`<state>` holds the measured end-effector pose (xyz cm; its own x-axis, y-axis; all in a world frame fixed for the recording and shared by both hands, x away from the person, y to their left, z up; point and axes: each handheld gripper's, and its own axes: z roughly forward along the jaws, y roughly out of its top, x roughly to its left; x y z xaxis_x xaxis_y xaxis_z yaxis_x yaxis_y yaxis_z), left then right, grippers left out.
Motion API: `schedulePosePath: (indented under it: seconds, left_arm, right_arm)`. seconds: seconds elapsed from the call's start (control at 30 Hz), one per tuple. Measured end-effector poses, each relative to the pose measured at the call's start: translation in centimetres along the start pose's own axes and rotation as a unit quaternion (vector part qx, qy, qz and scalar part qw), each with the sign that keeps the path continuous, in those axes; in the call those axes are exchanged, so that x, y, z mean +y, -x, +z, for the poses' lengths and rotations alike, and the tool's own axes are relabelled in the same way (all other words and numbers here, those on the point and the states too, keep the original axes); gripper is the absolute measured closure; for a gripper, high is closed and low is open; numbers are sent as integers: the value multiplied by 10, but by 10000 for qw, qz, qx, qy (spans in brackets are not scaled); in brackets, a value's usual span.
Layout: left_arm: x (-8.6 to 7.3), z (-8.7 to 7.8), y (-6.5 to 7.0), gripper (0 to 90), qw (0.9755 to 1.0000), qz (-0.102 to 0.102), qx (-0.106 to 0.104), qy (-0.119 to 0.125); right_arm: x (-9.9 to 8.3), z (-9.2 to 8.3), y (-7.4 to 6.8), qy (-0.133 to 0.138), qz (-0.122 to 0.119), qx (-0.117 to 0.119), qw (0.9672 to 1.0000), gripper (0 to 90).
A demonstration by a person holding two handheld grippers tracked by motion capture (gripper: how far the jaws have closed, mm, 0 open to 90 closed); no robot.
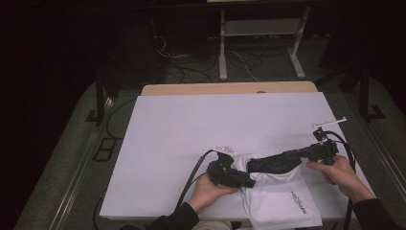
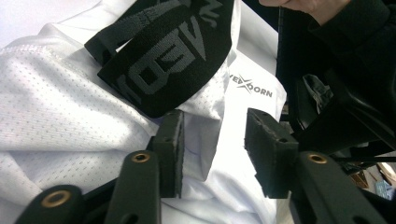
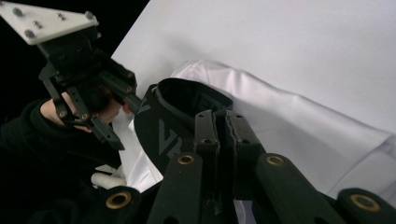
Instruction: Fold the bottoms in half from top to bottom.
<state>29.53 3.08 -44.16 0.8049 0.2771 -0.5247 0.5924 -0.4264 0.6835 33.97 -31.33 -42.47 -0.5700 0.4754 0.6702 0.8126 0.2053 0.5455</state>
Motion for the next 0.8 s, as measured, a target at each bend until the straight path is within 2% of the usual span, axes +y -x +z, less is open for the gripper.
schedulePosePath:
  seconds: [0.27,0.53,0.8]
  left_arm:
    - [2,-8,0,490,9996,54,122,240]
    - [5,-11,1,416,9989,152,273,337]
    - [6,-15,1,365,9980,224,357,479]
  right_arm:
    - [-8,0,-7,-121,-83,118,9998,827]
    - [-16,-3,-12,-214,-164,108,9996,821]
    - [-24,-3,-18,-472,-456,152,9977,807]
